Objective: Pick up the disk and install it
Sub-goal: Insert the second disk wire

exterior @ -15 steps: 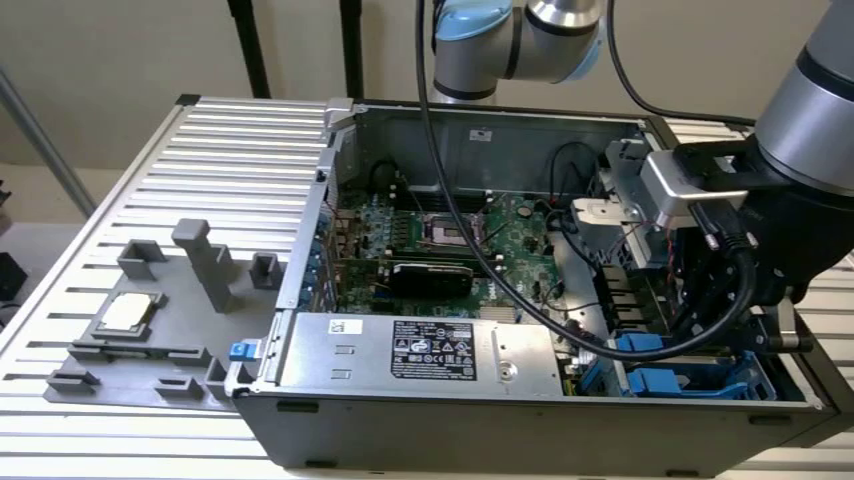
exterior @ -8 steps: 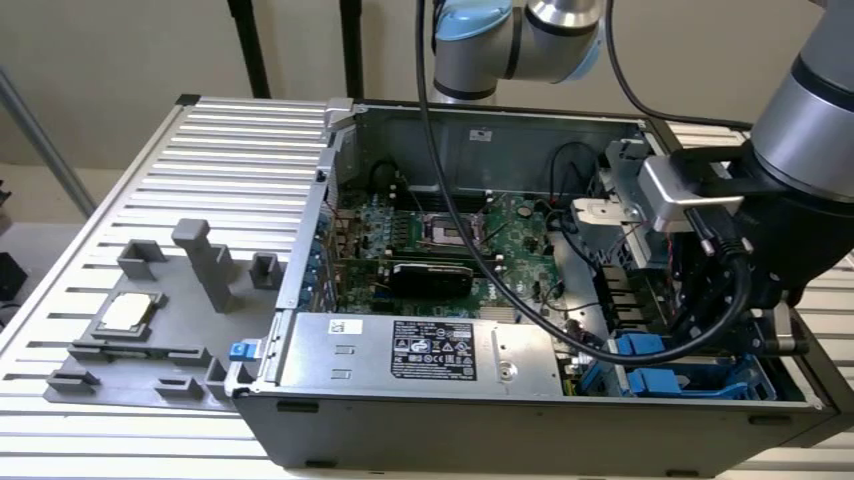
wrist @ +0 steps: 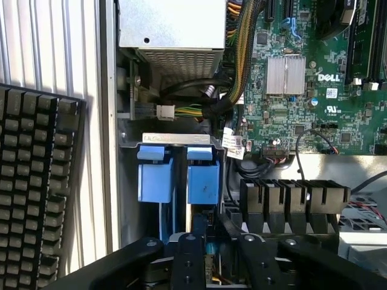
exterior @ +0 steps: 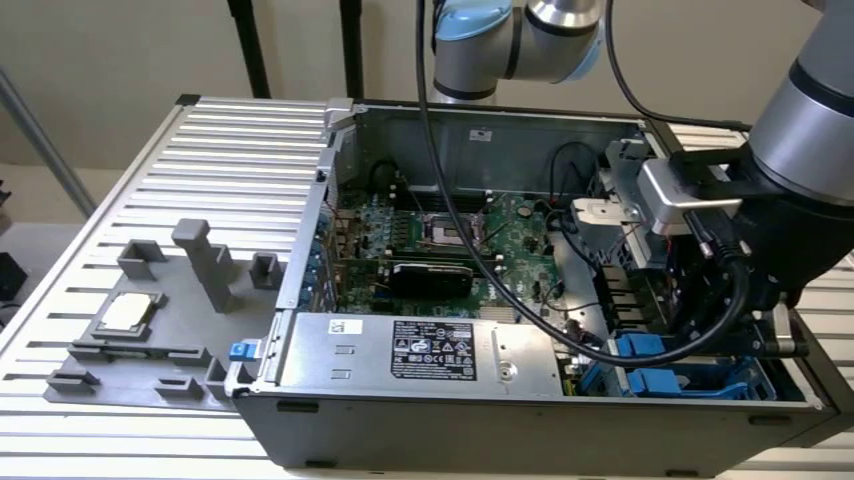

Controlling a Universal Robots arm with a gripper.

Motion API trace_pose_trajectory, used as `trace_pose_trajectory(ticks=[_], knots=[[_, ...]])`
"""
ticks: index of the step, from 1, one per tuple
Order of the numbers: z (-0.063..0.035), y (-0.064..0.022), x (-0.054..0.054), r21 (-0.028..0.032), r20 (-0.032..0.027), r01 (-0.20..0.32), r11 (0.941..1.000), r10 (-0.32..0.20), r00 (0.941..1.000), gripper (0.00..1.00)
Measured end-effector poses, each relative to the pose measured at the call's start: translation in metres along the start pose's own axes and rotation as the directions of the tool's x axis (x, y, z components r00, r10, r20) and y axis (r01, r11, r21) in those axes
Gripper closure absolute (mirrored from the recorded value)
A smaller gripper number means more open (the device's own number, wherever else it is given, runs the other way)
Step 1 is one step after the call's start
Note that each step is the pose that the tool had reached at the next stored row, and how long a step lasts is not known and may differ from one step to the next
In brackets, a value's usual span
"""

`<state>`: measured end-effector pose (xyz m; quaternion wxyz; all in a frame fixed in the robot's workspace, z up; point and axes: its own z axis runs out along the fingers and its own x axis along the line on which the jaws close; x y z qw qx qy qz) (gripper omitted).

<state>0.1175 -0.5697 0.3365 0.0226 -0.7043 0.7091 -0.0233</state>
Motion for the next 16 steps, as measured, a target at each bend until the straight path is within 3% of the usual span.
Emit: trace_pose_trajectory(ticks=[4,9,16], knots=[[-0.0059,0.0028,0.000,-0.0001,-0.0009,0.000,1.0000,0.000,1.0000,0.75],[-0.0094,0.0130,0.000,-0.0001,-0.0009,0.000,1.0000,0.000,1.0000,0.75],[-0.0094,0.0139,0.000,0.0000,-0.0006,0.000,1.0000,0.000,1.0000,0.75]])
